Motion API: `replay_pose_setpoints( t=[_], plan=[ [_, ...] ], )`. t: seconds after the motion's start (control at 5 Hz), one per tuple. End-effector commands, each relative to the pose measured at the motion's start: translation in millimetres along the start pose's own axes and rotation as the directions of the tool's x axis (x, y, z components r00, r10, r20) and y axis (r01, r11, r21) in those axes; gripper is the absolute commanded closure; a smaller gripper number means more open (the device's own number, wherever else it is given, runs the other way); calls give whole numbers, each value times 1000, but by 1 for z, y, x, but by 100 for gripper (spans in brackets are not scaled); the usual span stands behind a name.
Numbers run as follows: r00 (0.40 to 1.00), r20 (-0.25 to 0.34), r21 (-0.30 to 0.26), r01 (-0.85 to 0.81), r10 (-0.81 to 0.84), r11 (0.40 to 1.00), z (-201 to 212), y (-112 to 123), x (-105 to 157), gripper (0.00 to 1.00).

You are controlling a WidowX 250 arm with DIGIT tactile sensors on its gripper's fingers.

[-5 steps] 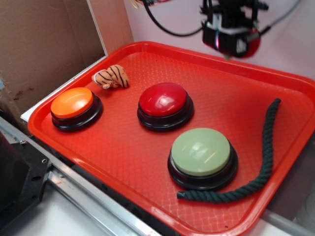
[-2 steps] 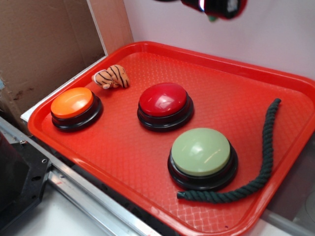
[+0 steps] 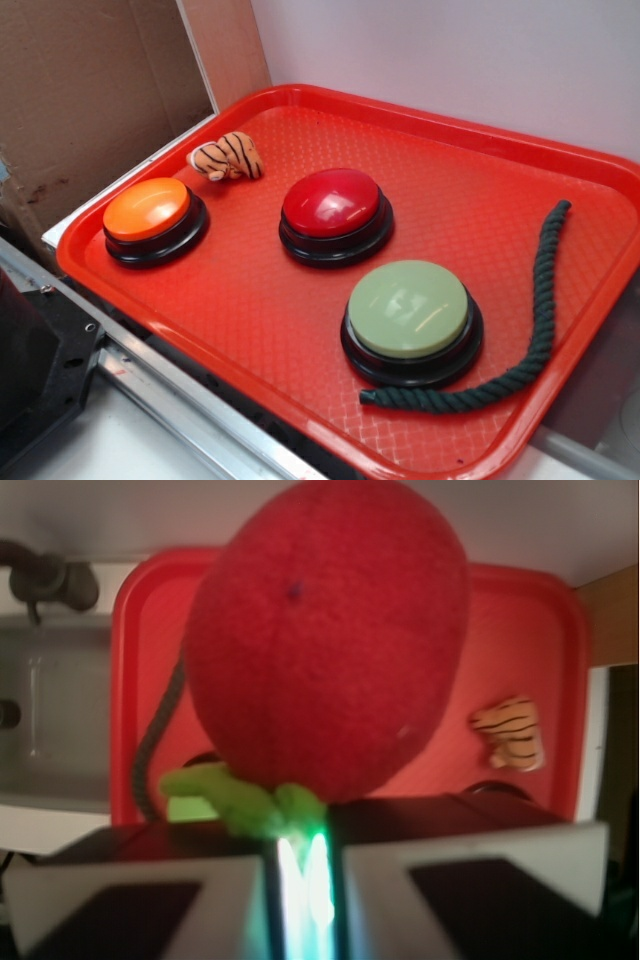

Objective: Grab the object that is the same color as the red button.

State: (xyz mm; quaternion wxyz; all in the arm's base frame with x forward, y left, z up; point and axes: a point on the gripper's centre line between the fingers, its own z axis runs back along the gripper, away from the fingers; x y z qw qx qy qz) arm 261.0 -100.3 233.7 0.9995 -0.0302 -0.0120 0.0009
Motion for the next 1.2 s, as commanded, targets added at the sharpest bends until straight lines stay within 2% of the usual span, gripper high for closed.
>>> replay_pose_setpoints(
  t=[0.0,0.2,0.4,0.6,0.8,1.0],
  plan=[
    [999,50,56,1,-3,998,20,38,9,98],
    [998,28,44,53,-55,998,15,41,15,98],
    [995,15,44,97,-98,994,9,39,8,98],
    [995,15,75,97,-98,992,4,37,-2,97],
    [995,11,58,103,-104,993,-2,38,-4,100],
    [990,15,74,142,-143,987,-5,38,3,100]
  ],
)
